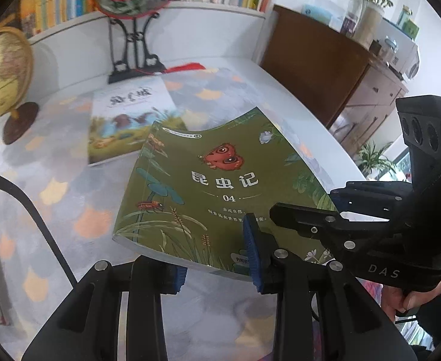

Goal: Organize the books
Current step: 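Carry the butterfly book with both grippers over the book stack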

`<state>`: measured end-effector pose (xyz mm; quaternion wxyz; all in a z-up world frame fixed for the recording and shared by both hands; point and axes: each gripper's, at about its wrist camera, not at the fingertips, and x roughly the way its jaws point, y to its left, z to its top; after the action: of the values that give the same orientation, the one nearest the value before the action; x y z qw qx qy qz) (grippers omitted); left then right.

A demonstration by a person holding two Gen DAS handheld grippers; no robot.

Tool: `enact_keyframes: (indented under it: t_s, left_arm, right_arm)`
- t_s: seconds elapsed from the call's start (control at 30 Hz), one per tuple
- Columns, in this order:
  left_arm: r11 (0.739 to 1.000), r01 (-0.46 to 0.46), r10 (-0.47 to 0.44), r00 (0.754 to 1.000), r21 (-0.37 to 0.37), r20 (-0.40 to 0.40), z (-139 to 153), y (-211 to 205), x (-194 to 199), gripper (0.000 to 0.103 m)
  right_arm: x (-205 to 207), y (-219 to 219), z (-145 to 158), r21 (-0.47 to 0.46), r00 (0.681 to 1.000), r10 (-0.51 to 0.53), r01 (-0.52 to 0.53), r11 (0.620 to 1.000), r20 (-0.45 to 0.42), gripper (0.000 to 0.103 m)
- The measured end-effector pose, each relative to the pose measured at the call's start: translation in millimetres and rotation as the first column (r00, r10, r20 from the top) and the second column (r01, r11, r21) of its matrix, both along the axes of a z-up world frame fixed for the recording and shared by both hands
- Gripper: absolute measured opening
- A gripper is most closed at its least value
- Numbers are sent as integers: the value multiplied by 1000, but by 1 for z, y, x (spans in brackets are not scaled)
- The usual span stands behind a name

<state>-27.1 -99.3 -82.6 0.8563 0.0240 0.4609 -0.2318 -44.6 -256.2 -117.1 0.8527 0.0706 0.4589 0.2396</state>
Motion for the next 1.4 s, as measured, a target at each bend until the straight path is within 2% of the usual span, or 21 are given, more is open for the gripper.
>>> enact_keyframes:
  t_s: [0.33,0.57,0.77,1.0,1.17,1.4]
  left_arm:
    - [993,-117,120,990,-31,80,38,103,-20,29]
    - [971,-235,240,963,-52,124,60,196,-29,29]
    - [940,-333,340,928,-71,152,68,280,-38,29]
    - [912,-401,409,897,-80,167,64,355,-40,29]
    - [894,-437,447,884,-100,139,50,393,-37,29]
    - [880,-460,471,878,-119,88,25,421,-28,29]
  right_arm:
    - [-7,95,46,-15,991,96,-95,995,90,22]
    - [-2,192,71,-15,972,190,-190,982,138,22]
    - [3,275,82,-15,950,269,-270,963,158,23]
    - [8,364,82,-3,928,338,-342,940,157,25]
    - [19,406,70,7,926,360,-363,932,118,25]
    - [27,441,53,-6,926,369,-369,929,79,25]
